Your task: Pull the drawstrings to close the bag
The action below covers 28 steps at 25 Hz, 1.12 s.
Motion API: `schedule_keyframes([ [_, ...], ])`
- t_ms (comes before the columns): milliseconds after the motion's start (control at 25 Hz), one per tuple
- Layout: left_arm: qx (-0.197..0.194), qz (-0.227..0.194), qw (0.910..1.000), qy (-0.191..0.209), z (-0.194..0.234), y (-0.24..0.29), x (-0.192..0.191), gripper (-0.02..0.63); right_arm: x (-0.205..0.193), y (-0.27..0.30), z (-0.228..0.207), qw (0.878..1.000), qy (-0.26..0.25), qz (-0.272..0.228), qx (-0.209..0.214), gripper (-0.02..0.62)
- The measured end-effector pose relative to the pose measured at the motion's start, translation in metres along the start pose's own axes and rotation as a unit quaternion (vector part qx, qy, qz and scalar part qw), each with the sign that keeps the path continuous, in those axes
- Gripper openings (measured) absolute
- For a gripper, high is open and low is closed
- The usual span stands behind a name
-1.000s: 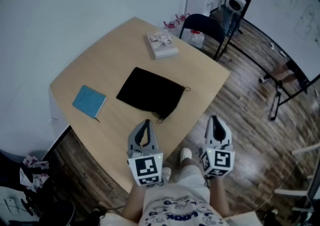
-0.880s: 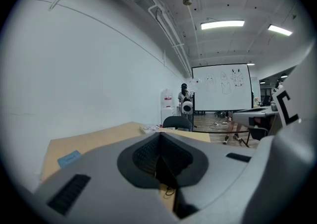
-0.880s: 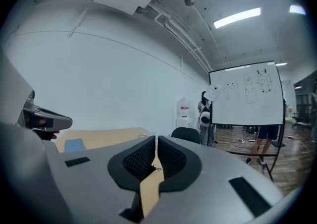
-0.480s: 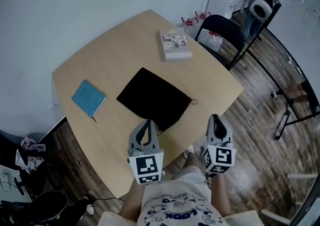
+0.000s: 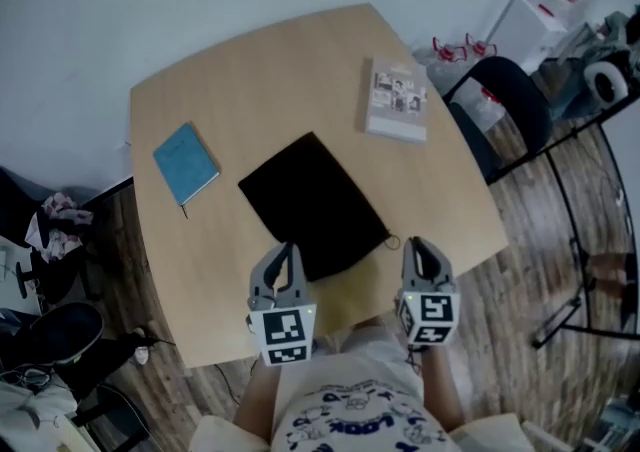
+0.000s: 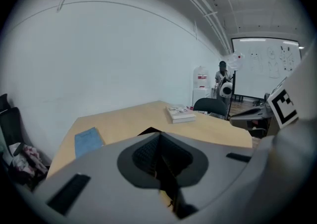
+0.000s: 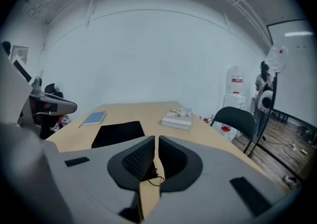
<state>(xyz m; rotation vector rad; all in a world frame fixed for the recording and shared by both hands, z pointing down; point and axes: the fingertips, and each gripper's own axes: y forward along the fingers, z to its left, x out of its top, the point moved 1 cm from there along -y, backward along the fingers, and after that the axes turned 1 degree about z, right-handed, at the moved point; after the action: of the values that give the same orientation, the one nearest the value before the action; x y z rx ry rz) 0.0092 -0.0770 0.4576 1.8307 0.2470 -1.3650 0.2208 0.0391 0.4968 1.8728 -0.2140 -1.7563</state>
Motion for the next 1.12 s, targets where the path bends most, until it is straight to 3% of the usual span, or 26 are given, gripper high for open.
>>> schedule_keyframes([
  [80, 0.021, 0.016, 0.9996, -0.013, 0.000, 0.006, -0.007, 0.000, -0.004, 0.017, -0.003, 0.999, -0.015, 0.020, 0.035, 0.008],
  [200, 0.053, 0.046, 0.9971, -0.031, 0.000, 0.012, -0.023, 0.000, -0.016, 0.037, -0.003, 0.994, -0.033, 0.056, 0.090, 0.078],
  [560, 0.131, 0.122, 0.9795, -0.092, -0.006, 0.008, -0.077, 0.000, -0.054, 0.065, 0.013, 0.965, -0.099, 0.128, 0.206, 0.106],
  [840, 0.150, 0.168, 0.9685, -0.106, -0.011, -0.001, -0.120, 0.000, -0.087, 0.068, 0.020, 0.946, -0.136, 0.181, 0.233, 0.110],
  [1120, 0.140, 0.200, 0.9638, -0.107, -0.010, -0.002, -0.154, 0.000, -0.108, 0.072, 0.026, 0.935, -0.151, 0.224, 0.228, 0.110],
])
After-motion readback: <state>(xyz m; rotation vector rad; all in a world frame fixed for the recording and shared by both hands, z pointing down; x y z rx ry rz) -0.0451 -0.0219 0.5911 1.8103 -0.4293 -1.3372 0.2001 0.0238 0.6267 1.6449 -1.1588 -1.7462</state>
